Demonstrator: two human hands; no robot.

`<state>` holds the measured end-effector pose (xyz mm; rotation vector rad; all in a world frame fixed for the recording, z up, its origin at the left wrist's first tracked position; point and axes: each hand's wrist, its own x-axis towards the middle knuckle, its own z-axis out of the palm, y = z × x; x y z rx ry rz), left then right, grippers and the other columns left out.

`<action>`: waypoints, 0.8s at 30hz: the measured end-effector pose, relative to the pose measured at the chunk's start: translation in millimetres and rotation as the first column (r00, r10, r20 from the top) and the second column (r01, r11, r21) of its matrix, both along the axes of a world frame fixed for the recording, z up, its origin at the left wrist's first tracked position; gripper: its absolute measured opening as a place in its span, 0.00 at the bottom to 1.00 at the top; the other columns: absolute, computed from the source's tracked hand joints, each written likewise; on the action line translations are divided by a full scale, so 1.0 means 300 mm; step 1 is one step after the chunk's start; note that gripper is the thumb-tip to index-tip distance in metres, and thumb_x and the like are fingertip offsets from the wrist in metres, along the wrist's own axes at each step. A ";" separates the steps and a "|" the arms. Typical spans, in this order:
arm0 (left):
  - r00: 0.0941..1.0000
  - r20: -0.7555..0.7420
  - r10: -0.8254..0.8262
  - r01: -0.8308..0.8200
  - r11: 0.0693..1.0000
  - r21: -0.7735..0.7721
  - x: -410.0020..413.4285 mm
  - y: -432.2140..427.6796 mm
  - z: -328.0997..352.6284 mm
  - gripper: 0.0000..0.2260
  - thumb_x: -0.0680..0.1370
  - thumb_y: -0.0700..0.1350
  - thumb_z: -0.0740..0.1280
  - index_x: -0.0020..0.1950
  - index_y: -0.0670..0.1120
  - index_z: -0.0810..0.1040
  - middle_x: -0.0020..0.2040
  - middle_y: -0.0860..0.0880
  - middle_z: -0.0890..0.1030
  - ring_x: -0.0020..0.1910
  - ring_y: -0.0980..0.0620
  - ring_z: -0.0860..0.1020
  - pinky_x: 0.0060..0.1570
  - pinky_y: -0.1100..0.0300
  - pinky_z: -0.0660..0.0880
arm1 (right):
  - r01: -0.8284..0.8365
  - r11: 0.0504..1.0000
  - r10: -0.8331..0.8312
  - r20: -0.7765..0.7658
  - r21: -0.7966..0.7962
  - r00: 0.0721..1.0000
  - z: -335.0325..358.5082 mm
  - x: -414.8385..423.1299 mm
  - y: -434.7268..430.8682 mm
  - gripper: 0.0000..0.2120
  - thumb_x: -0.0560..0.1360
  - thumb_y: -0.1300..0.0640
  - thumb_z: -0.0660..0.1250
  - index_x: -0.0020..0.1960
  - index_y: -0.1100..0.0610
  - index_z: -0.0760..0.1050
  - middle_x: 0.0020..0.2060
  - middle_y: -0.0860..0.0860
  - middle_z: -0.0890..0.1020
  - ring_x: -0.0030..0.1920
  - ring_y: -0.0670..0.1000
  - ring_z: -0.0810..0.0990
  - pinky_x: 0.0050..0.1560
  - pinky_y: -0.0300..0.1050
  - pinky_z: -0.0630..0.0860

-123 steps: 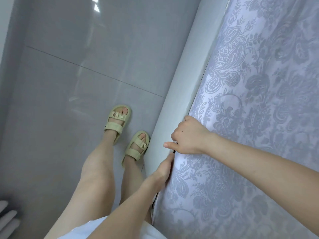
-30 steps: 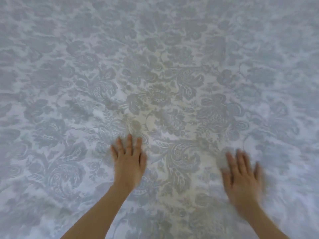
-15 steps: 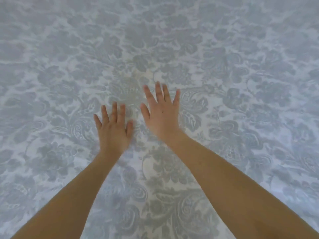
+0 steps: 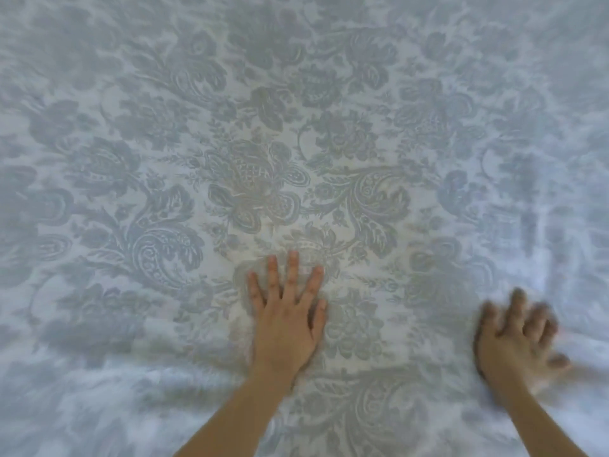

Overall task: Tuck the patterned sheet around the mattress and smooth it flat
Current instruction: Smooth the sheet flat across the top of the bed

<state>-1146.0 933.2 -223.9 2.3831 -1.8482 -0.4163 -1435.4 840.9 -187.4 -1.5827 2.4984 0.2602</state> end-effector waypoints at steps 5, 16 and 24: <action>0.949 -0.119 -0.291 0.306 0.943 0.134 -0.045 0.328 0.065 0.23 0.80 0.58 0.46 0.75 0.56 0.60 0.76 0.46 0.60 0.76 0.39 0.48 0.67 0.33 0.55 | 0.357 0.919 -0.359 -0.020 0.167 0.933 0.143 0.005 0.255 0.38 0.74 0.33 0.43 0.78 0.51 0.46 0.76 0.62 0.48 0.74 0.64 0.48 0.72 0.65 0.44; 0.977 0.129 0.170 -0.183 0.979 0.095 0.473 0.238 0.007 0.26 0.80 0.58 0.44 0.76 0.53 0.57 0.77 0.45 0.57 0.76 0.41 0.51 0.69 0.34 0.43 | -0.740 0.664 0.729 0.127 0.107 0.672 -0.062 0.915 0.112 0.29 0.79 0.37 0.40 0.76 0.44 0.36 0.77 0.54 0.40 0.76 0.58 0.38 0.67 0.72 0.36; 0.956 0.068 0.286 -0.294 0.933 0.208 0.131 1.056 0.092 0.24 0.80 0.53 0.46 0.74 0.48 0.61 0.75 0.42 0.62 0.75 0.39 0.56 0.69 0.32 0.48 | -0.201 0.943 0.219 -0.043 0.264 0.975 0.037 0.153 0.871 0.32 0.76 0.36 0.32 0.76 0.47 0.36 0.76 0.58 0.41 0.76 0.61 0.41 0.69 0.70 0.50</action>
